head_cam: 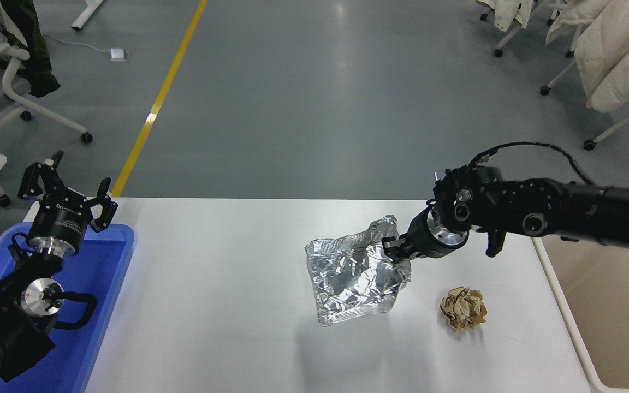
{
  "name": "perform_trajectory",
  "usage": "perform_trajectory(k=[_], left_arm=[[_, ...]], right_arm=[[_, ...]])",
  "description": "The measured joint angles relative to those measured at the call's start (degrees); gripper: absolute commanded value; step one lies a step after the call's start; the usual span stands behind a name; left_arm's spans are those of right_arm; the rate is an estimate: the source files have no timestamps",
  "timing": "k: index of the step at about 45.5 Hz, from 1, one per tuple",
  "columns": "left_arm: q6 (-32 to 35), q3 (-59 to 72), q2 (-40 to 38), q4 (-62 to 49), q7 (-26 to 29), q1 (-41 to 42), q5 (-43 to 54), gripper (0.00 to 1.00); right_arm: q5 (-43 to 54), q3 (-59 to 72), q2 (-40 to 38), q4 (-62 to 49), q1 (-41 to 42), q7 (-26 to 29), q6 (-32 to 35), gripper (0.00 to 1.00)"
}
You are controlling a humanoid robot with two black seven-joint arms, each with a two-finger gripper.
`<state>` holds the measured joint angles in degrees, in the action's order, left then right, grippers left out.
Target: Clean the table surface
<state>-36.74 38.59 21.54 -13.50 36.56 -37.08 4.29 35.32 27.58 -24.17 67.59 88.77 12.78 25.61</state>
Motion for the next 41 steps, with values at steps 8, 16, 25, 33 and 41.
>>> perform_trajectory(k=[8,16,25,33,41], left_arm=[[0.0,0.0,0.0,0.0,0.0,0.0,0.0,1.0],[0.0,0.0,0.0,0.0,0.0,0.0,0.0,1.0],[0.0,0.0,0.0,0.0,0.0,0.0,0.0,1.0],[0.0,0.0,0.0,0.0,0.0,0.0,0.0,1.0],[0.0,0.0,0.0,0.0,0.0,0.0,0.0,1.0]], right_arm=[[-0.8,1.9,-9.6,7.5,7.4,0.0,3.1,0.0],[-1.2,2.9,-17.6,11.2,14.3,0.1,8.5,0.0],[-1.1,3.4,-23.0,12.6,19.4,0.1,13.2,0.0],[-0.8,3.5,-24.6,11.6,19.9,0.1,14.6,0.0],[-0.6,3.0,-24.9,4.1,16.4,0.0,15.1,0.0]])
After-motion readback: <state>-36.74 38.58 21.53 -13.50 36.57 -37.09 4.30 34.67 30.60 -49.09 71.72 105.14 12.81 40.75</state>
